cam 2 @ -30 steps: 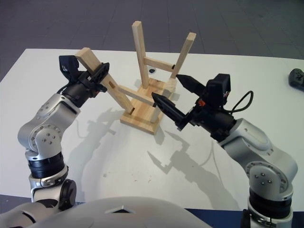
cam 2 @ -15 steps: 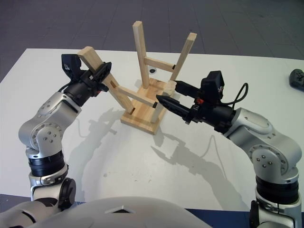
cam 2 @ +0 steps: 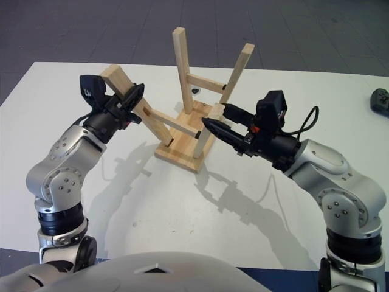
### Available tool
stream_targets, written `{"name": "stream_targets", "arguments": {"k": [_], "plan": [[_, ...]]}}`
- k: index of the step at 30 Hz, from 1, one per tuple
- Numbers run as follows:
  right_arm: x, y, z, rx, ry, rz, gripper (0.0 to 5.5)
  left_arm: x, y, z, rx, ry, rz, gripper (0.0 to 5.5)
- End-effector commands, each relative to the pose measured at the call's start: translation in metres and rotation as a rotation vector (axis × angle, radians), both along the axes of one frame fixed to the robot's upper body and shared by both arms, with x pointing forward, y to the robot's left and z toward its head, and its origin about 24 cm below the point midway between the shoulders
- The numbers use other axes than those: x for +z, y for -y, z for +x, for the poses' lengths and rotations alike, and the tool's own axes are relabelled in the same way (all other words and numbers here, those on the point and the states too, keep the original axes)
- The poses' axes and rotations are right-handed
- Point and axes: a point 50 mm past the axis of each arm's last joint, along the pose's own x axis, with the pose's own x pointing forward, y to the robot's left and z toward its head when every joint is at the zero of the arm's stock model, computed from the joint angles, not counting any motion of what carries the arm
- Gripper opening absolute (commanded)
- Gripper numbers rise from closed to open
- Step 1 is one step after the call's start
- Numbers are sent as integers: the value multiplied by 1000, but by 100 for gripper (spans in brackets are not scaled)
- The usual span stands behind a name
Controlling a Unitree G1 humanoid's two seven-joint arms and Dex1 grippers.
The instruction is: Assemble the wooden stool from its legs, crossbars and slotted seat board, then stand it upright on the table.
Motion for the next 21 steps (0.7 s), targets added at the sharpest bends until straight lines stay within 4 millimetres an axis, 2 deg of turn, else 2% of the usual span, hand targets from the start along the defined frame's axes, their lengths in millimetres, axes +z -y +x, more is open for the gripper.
{"name": "stream_targets", "arguments": {"k": [1,8,21], "plan": [[-10,-4,-4,21,-44,-25,228,-23,15,-5,-87,-133,-33,105],[-15,-5,-6,24,-49,-35,226,-19,6,2,-46,-147,-87,105],[-16,-5,-6,10,-44,-36,224,-14,-2,7,-66,-107,76,105]]}}
